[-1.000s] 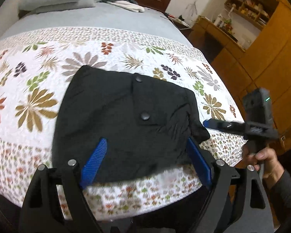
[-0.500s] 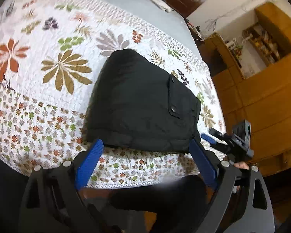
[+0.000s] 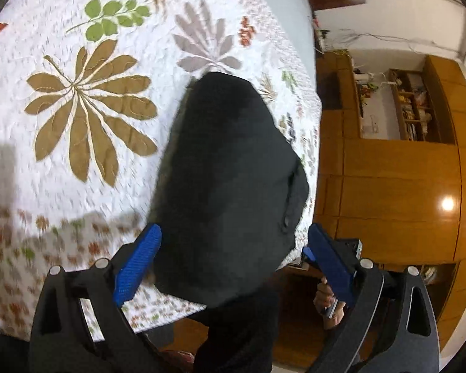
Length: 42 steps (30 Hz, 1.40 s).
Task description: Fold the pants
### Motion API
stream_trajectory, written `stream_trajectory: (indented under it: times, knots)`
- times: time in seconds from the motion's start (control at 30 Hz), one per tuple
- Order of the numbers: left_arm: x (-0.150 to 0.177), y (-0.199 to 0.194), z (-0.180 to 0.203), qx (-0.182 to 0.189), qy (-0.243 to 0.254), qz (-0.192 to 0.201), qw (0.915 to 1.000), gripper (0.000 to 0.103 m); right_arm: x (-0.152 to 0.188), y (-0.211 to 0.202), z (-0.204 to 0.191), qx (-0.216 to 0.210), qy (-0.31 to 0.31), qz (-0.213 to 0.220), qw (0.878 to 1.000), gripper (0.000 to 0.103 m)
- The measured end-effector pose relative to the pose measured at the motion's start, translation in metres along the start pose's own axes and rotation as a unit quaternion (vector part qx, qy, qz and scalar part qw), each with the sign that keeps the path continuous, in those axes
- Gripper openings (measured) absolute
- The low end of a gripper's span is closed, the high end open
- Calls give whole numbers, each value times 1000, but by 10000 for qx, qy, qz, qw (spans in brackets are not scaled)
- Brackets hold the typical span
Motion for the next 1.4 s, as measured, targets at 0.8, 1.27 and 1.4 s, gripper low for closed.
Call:
stream_trajectory:
  times: [0.8,1.27,1.4]
  knots:
    - [-45,98,-12,366,542,-1240,9901,95,-47,77,23,-393,-74,-838,9957,99]
    - [-35,119,-7,-296,744,-1301,9883,86,-58,127,1,-229,-322,-1240,9915,100]
    - [-33,113,-6,-332,678,-1113,9909,63,-63,135,-3,-116,-335,-1288,9910,72]
Point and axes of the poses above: each gripper's, at about its wrist camera, not at the fingertips, and y roughly the way its jaws point, z to its right, x to its underside, the point moved 10 cm from there along y, roughly the way its jaws point, and after that the axes turned 9 degrees about -z, right-handed, at the moved point
